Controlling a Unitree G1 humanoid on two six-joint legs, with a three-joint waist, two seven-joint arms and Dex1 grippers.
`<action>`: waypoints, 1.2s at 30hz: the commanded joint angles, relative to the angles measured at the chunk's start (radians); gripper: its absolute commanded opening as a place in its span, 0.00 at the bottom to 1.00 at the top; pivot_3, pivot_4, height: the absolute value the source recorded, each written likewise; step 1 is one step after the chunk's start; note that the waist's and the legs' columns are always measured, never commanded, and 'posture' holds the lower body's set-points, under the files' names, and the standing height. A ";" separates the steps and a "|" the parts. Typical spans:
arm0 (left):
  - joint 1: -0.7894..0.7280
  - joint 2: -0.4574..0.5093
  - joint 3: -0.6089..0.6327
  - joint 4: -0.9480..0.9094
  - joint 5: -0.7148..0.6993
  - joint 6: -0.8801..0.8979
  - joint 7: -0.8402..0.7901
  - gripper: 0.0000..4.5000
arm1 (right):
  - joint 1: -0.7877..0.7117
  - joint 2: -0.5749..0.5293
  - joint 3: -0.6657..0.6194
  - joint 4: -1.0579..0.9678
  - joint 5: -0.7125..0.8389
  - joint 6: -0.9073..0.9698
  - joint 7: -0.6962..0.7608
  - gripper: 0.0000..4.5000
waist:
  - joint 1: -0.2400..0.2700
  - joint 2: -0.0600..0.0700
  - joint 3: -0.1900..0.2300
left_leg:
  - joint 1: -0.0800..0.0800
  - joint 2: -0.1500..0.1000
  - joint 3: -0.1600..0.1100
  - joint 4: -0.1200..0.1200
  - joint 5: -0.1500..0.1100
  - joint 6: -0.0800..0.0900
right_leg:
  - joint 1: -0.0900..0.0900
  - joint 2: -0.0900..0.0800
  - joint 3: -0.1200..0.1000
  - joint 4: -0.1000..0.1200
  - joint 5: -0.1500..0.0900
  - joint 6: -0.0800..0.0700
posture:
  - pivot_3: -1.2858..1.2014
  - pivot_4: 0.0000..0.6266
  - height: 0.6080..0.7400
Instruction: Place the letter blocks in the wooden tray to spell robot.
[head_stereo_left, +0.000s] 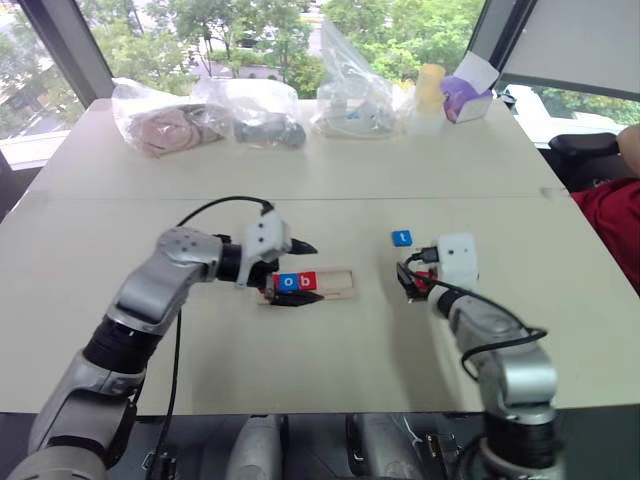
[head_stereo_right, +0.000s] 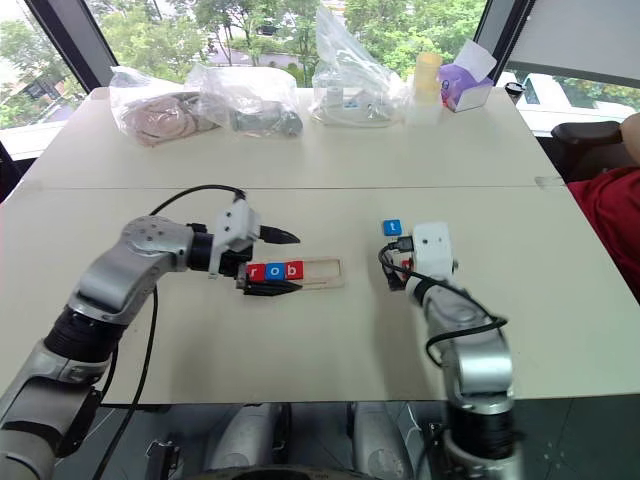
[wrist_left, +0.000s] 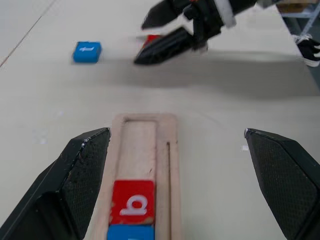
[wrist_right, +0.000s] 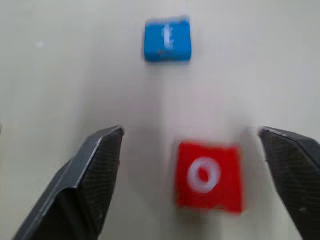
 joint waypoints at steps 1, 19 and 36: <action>0.036 0.055 0.082 -0.060 -0.057 0.039 -0.018 1.00 | -0.038 -0.142 -0.016 0.070 0.139 -0.236 0.348 0.98 | -0.010 0.000 0.000 | 0.001 0.000 0.000 0.000 0.000 0.000 | 0.001 0.001 0.000 -0.001 0.000 0.000 | 0.52 0.24 1.00; 0.249 0.266 0.277 -0.293 -0.193 0.210 0.032 1.00 | -0.282 -0.476 0.140 0.985 0.046 -0.962 1.033 0.98 | -0.019 0.000 0.000 | 0.003 0.002 0.000 0.000 -0.001 0.001 | 0.004 0.002 -0.002 -0.001 0.000 0.000 | 0.52 0.24 1.00; 0.268 0.312 0.293 -0.281 -0.203 0.204 0.033 1.00 | -0.342 -0.385 0.149 1.114 0.030 -1.037 1.074 0.26 | -0.021 -0.001 0.000 | 0.014 0.003 0.000 -0.001 -0.001 0.001 | 0.013 0.002 0.000 0.000 0.000 -0.001 | 0.52 0.24 1.00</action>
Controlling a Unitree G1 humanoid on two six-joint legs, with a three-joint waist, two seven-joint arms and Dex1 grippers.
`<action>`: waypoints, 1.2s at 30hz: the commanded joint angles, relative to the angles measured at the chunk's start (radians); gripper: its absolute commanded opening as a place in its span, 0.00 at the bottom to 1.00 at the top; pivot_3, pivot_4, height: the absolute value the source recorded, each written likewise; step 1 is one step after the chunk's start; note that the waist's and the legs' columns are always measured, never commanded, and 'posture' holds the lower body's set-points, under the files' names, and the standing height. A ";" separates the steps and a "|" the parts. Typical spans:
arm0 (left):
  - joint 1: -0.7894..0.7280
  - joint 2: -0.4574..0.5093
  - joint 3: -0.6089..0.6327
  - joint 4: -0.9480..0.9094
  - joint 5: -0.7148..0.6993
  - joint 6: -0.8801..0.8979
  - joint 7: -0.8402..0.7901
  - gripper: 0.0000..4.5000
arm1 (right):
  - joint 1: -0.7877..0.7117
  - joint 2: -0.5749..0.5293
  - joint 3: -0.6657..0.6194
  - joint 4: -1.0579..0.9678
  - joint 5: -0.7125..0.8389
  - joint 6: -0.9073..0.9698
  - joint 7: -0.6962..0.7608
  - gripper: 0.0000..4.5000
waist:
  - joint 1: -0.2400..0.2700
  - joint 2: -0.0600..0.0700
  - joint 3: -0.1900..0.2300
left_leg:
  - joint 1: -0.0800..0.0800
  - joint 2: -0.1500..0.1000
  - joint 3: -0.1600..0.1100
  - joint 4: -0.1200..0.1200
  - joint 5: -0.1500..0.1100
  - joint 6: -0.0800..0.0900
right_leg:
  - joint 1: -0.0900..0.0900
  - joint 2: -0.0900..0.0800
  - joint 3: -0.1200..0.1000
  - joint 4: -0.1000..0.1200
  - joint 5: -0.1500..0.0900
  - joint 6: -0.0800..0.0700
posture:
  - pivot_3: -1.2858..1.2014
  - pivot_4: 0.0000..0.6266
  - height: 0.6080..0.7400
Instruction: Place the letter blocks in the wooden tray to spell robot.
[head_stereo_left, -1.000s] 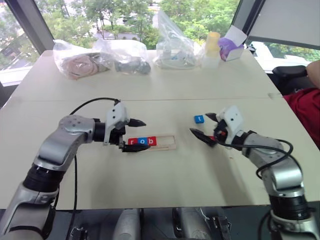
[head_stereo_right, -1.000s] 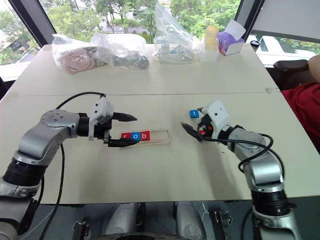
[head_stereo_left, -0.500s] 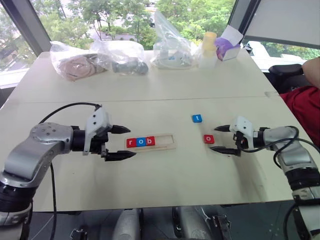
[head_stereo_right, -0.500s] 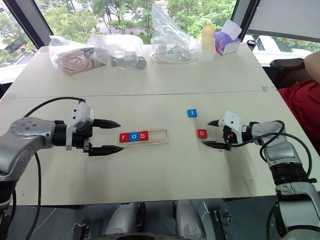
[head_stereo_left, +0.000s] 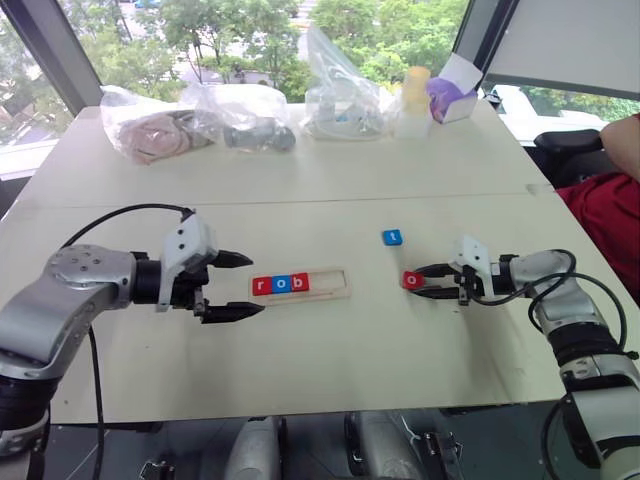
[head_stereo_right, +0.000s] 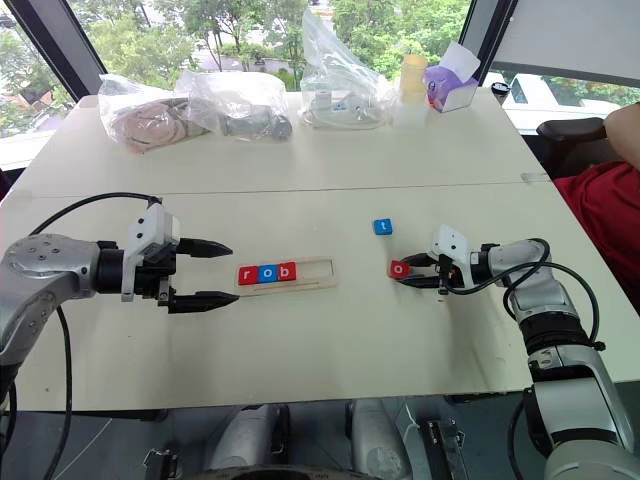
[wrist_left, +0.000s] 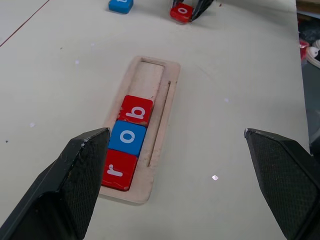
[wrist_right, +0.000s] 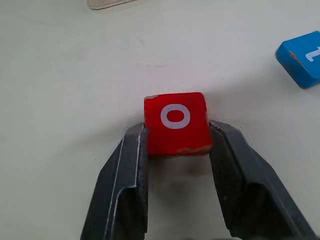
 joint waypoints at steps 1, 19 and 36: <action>0.009 0.019 0.035 0.004 -0.005 -0.025 -0.013 1.00 | 0.002 0.027 -0.020 -0.120 0.037 0.098 -0.043 0.26 | -0.001 0.000 0.000 | 0.001 0.000 0.000 0.000 0.000 0.000 | 0.001 0.000 0.000 0.000 -0.001 -0.001 | 0.52 0.24 1.00; 0.052 0.066 0.056 0.056 0.015 -0.094 -0.048 1.00 | -0.184 0.276 0.245 -0.303 -0.038 0.280 -0.093 0.26 | 0.007 0.002 0.001 | -0.007 -0.001 0.000 0.000 0.000 0.000 | -0.007 -0.003 0.001 0.001 0.000 0.000 | 0.52 0.24 1.00; 0.105 0.050 0.076 0.003 -0.003 -0.076 0.012 1.00 | -0.285 0.331 0.268 -0.073 -0.102 0.150 -0.033 0.26 | 0.002 0.002 0.001 | -0.009 -0.001 -0.001 0.000 0.000 0.000 | -0.010 -0.002 0.000 0.001 0.001 0.001 | 0.52 0.24 1.00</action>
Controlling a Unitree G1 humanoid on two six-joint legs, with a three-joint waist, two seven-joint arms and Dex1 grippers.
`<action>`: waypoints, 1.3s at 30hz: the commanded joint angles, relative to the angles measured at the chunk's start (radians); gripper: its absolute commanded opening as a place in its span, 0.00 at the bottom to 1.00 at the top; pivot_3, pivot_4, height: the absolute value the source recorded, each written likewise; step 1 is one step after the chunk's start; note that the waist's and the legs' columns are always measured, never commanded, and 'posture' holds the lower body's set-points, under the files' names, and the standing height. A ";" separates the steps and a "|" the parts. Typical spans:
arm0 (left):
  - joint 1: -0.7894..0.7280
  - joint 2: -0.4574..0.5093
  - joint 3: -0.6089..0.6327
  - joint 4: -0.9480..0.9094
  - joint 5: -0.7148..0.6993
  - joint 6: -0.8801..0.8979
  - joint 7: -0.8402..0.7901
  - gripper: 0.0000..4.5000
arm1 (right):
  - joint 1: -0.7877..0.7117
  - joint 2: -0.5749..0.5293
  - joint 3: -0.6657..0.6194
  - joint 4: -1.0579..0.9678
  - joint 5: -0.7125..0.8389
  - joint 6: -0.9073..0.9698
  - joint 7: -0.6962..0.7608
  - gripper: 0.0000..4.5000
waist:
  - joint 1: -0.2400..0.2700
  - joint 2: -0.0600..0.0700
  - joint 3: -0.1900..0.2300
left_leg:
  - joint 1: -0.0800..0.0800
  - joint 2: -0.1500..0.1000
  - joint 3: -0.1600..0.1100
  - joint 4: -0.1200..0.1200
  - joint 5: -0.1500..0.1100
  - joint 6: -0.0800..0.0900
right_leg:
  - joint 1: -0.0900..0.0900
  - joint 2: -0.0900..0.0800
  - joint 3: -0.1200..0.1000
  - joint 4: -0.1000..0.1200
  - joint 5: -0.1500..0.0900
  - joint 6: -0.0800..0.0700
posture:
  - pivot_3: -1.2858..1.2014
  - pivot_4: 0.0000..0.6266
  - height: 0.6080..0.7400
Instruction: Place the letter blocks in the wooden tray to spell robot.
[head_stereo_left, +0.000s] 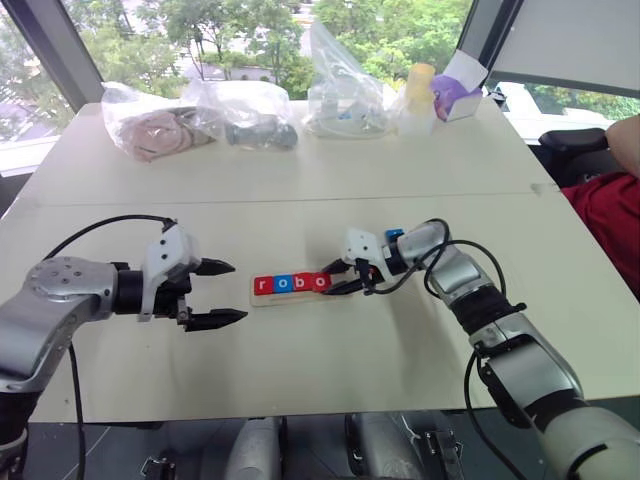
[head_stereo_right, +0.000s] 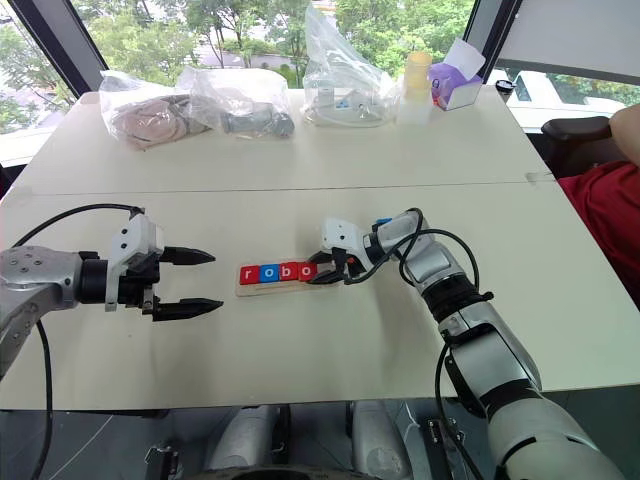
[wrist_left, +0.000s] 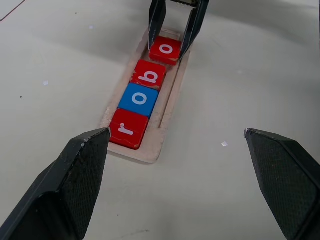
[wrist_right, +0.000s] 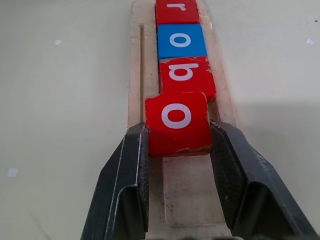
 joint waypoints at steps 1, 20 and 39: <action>-0.004 -0.002 0.024 -0.022 -0.007 -0.008 0.008 1.00 | -0.038 0.017 -0.016 0.017 -0.007 -0.026 -0.007 0.26 | 0.000 0.000 0.000 | 0.000 0.000 0.000 0.000 0.000 0.000 | 0.000 0.000 0.000 0.000 0.000 0.000 | 0.52 0.24 1.00; -0.023 -0.018 0.003 -0.025 0.001 -0.009 0.023 1.00 | -0.041 -0.002 -0.104 -0.013 0.024 0.020 -0.069 1.00 | -0.001 0.000 0.000 | 0.000 0.000 0.000 0.000 0.000 0.000 | 0.000 0.000 0.000 0.000 0.000 0.000 | 0.52 0.24 1.00; -0.385 -0.298 -0.255 0.211 0.110 -0.124 0.012 1.00 | 0.359 0.144 -0.497 -0.687 0.047 0.708 -1.012 1.00 | 0.019 0.000 0.000 | -0.003 -0.003 0.001 0.001 0.000 0.000 | -0.002 0.002 0.000 0.000 0.000 0.000 | 0.52 0.24 1.00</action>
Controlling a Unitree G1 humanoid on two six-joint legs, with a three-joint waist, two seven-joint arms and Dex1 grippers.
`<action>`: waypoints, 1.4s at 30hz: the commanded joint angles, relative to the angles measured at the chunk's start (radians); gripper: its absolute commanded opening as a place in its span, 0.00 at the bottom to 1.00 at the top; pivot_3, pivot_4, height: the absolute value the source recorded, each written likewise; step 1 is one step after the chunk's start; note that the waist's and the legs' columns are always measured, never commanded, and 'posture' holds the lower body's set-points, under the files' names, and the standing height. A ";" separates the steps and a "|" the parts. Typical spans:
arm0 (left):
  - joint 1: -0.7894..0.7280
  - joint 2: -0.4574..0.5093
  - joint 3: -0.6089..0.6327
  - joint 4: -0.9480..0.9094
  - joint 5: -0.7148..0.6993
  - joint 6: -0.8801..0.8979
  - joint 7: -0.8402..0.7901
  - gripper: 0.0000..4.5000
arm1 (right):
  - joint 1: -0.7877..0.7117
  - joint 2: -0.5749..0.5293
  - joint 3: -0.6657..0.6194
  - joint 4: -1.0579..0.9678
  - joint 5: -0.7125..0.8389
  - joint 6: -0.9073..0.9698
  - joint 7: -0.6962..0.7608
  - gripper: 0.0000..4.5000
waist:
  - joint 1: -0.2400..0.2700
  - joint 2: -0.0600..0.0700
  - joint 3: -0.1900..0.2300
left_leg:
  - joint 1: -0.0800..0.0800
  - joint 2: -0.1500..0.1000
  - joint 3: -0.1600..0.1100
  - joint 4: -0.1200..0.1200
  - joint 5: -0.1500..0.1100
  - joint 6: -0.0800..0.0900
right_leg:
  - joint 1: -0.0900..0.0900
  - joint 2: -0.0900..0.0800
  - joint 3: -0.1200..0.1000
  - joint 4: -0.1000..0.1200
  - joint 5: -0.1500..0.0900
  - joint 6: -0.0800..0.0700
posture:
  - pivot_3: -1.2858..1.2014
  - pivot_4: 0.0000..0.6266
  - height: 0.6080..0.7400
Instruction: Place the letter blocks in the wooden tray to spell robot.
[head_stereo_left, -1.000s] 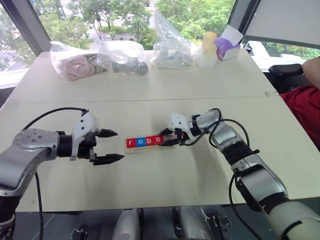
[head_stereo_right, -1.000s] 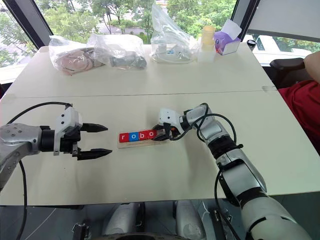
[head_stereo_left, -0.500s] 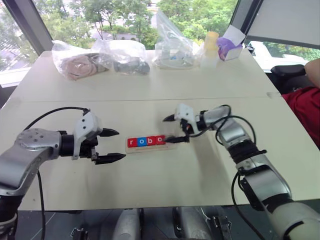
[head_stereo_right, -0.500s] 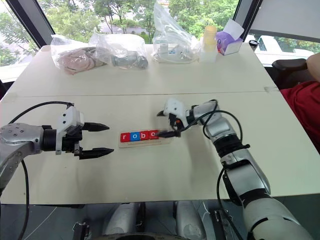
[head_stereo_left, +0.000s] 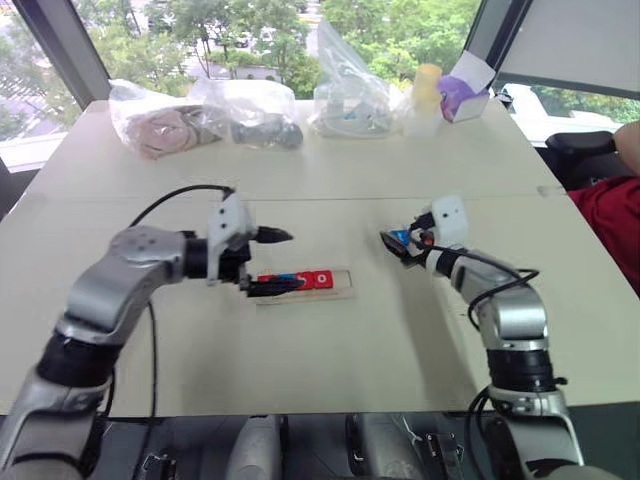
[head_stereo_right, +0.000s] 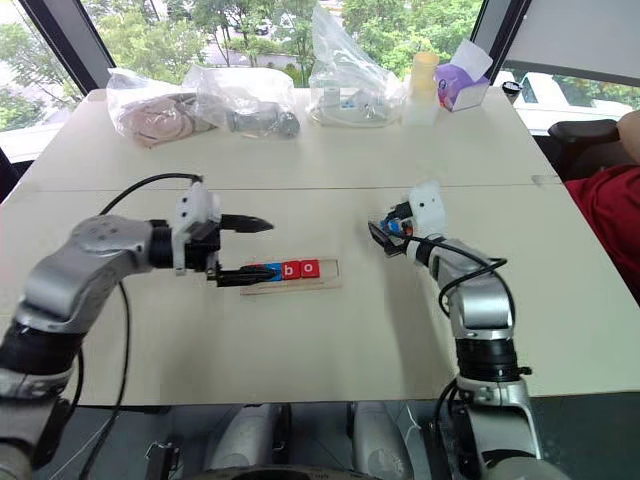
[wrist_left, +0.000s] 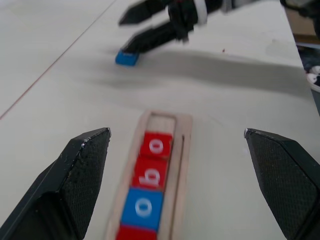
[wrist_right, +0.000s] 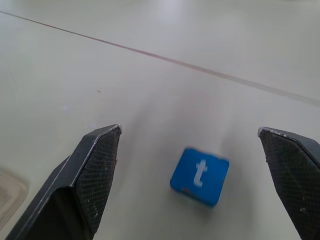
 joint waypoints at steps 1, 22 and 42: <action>-0.068 -0.038 -0.032 0.093 0.052 -0.058 -0.017 1.00 | -0.016 0.048 0.001 -0.050 -0.023 0.030 -0.119 1.00 | 0.000 0.000 0.000 | 0.000 0.000 0.000 0.000 0.000 0.000 | -0.001 0.000 0.000 0.000 0.000 0.000 | 0.52 0.24 1.00; -0.076 -0.079 -0.077 0.156 0.168 -0.122 -0.050 1.00 | 0.012 0.085 0.057 -0.034 -0.096 0.062 -0.309 0.27 | 0.005 0.000 0.000 | -0.002 0.000 -0.001 0.000 0.000 0.000 | -0.001 0.000 -0.001 0.001 0.000 0.000 | 0.52 0.24 1.00; -0.039 -0.053 -0.099 0.067 0.176 -0.097 -0.103 1.00 | 0.321 0.229 0.054 -0.594 -0.070 0.443 -0.402 0.99 | 0.002 0.000 -0.001 | -0.002 0.002 -0.002 0.000 0.000 0.000 | -0.002 0.002 -0.001 0.000 0.000 -0.001 | 0.52 0.24 1.00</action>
